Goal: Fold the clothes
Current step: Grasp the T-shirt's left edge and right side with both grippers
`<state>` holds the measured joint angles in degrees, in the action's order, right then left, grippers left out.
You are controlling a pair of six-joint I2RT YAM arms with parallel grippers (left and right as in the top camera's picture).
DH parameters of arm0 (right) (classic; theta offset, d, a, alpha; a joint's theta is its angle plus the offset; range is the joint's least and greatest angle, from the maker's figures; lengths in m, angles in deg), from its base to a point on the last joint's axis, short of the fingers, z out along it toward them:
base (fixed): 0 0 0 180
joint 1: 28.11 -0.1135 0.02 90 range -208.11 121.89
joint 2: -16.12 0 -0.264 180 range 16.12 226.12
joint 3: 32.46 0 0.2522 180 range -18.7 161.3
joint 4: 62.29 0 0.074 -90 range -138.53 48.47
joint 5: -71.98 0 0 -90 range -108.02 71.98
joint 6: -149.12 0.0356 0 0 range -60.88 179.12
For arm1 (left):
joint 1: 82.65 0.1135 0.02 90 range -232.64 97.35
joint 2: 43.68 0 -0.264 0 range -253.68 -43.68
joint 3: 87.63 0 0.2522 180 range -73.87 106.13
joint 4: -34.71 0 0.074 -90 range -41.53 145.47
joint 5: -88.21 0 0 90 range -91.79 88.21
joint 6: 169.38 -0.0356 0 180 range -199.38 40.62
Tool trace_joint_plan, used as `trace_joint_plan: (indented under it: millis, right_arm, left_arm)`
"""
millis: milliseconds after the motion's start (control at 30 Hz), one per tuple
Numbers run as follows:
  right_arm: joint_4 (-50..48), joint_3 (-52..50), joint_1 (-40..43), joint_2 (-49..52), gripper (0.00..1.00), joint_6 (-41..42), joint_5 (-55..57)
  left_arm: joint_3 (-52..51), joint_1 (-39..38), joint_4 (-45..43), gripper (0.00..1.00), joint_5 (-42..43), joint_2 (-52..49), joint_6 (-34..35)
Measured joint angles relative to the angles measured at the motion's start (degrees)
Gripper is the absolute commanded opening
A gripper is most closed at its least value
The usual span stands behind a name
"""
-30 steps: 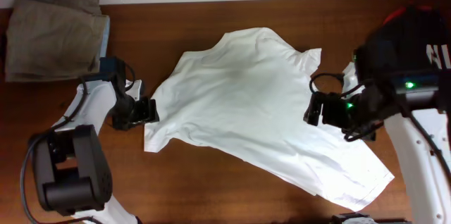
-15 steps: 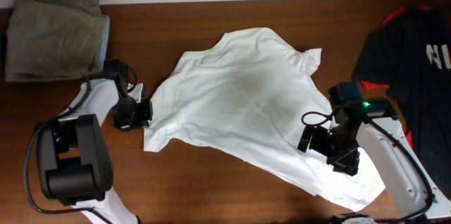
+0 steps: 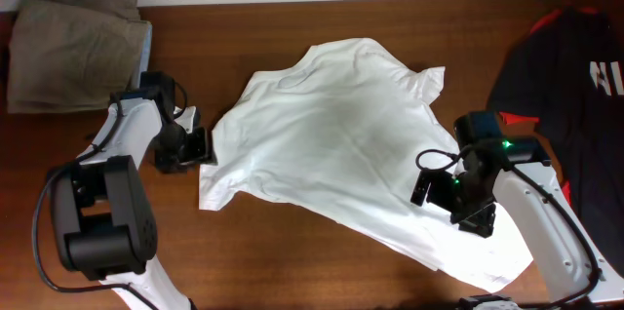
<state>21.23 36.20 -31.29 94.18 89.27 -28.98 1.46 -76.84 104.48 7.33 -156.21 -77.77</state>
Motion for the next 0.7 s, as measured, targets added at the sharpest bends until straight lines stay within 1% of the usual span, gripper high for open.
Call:
trace_joint_plan:
  millis: [67,233,267,333,367,400,600,633,667,700]
  right_arm:
    - [0.00,0.00,0.00,0.00,0.99,0.02,0.00]
    - [-0.28,0.00,0.00,0.00,0.99,0.02,0.00]
    - [-0.52,-0.02,0.00,0.00,0.99,0.02,0.02]
    - [-0.66,-0.02,0.00,0.00,0.98,0.04,0.02]
    - [-0.68,-0.02,0.00,0.00,0.99,0.02,0.02]
    - [-0.70,-0.02,0.00,0.00,0.99,0.04,0.00]
    - [-1.29,-0.02,0.00,0.00,0.99,0.00,0.02]
    - [-1.29,-0.02,0.00,0.00,0.99,0.02,0.02]
    - [-1.29,-0.02,0.00,0.00,0.99,0.04,0.00]
    - [-1.31,-0.02,0.00,0.00,0.99,0.04,0.02]
  left_arm:
    - [-0.02,0.00,-0.07,0.64,-0.59,0.00,-0.04]
    - [-2.51,0.00,-0.70,0.61,-1.05,0.00,-0.07]
    - [-3.37,0.00,-1.38,0.55,-1.22,0.02,-0.07]
    - [-4.57,0.00,-2.69,0.32,-1.46,0.72,-0.15]
    - [-5.14,0.04,-3.23,0.10,-1.88,1.01,0.13]
    - [-5.49,0.22,-3.56,0.01,-2.10,1.11,0.15]
    - [-5.77,0.35,-3.61,0.01,-0.92,1.09,0.13]
    - [-5.35,0.33,-3.08,0.04,0.15,0.87,0.13]
    - [-4.83,0.31,-2.86,0.35,0.74,0.52,0.13]
    - [-4.22,0.33,-2.89,0.59,1.09,0.35,0.13]
